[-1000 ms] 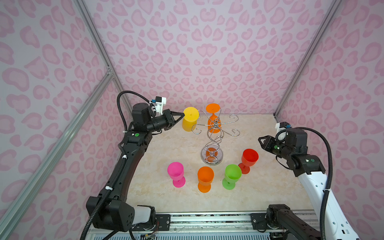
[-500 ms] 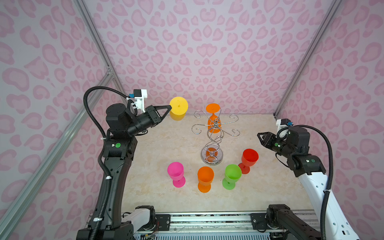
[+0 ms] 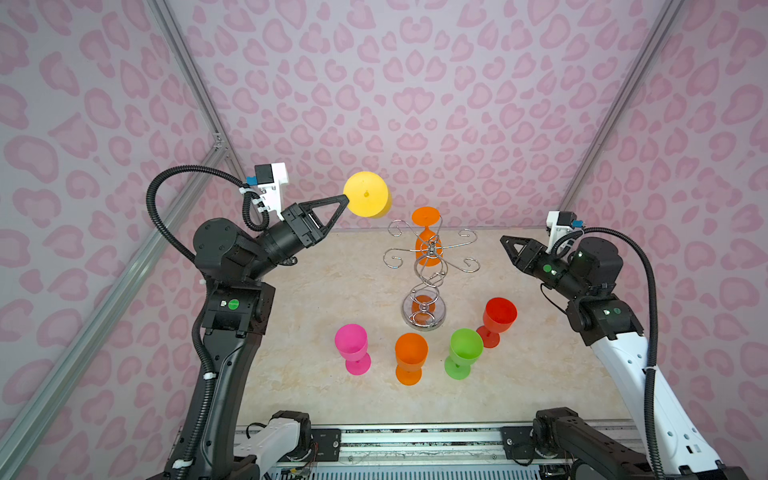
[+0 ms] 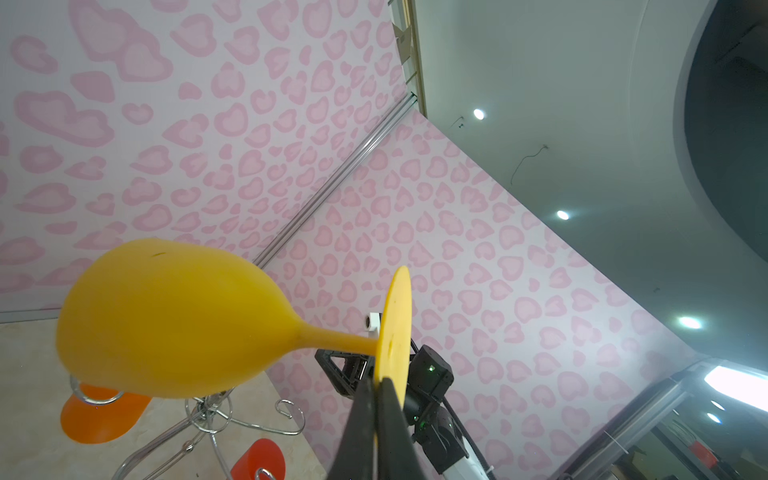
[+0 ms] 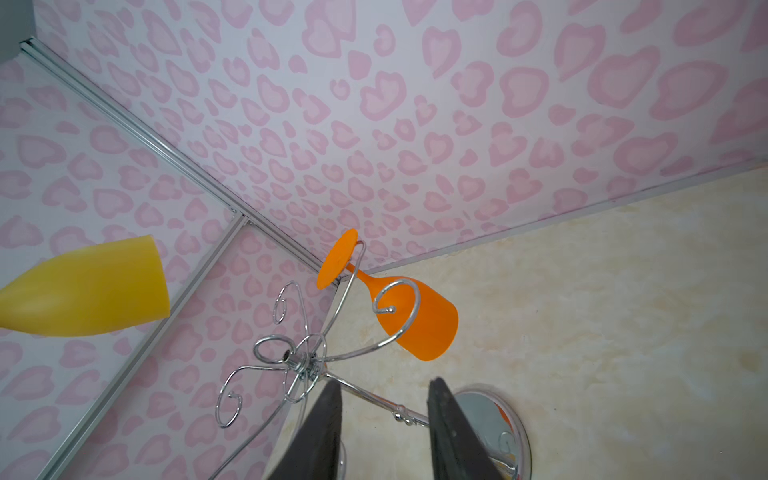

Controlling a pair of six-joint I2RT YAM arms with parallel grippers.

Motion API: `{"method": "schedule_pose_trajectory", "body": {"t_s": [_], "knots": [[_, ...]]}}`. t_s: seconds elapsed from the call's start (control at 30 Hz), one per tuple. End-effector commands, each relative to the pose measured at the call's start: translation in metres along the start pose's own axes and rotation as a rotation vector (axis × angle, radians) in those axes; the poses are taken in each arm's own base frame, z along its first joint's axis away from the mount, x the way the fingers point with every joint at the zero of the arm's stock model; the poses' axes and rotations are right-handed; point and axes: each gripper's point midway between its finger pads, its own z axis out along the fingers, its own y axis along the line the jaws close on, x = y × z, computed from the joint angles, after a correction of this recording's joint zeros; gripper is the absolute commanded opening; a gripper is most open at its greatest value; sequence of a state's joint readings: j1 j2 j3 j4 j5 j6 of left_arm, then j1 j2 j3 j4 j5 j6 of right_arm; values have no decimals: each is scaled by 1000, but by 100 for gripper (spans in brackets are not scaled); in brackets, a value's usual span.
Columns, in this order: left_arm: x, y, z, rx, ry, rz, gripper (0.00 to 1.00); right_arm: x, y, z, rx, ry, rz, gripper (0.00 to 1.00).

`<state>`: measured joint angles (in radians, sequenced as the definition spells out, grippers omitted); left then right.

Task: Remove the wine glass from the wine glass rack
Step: 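Pull the yellow glass off the rack hook with the left gripper, then raise the yellow glass toward the right gripper while the right gripper grasps its bowl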

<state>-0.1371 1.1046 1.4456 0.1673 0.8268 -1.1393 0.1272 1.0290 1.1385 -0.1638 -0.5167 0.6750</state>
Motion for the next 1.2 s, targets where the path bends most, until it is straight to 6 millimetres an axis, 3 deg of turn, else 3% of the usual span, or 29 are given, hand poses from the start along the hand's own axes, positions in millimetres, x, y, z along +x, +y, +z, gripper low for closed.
{"method": "schedule_pose_trajectory", "body": {"t_s": [0.0, 0.2, 0.4, 0.63, 1.17], "knots": [[-8, -26, 5, 134, -44, 9, 2, -22, 27, 0, -106, -75, -20, 36], [10, -33, 26, 255, 10, -44, 2, -36, 66, 7, -367, -147, -1, 37], [24, -38, 41, 369, 49, -125, 2, -39, 86, 21, -587, -132, 76, 40], [43, -20, 61, 439, 102, -233, 2, -46, 112, 19, -855, -122, 192, 45], [48, -5, 78, 534, 128, -335, 2, -28, 108, 37, -859, -46, 223, 46]]}}
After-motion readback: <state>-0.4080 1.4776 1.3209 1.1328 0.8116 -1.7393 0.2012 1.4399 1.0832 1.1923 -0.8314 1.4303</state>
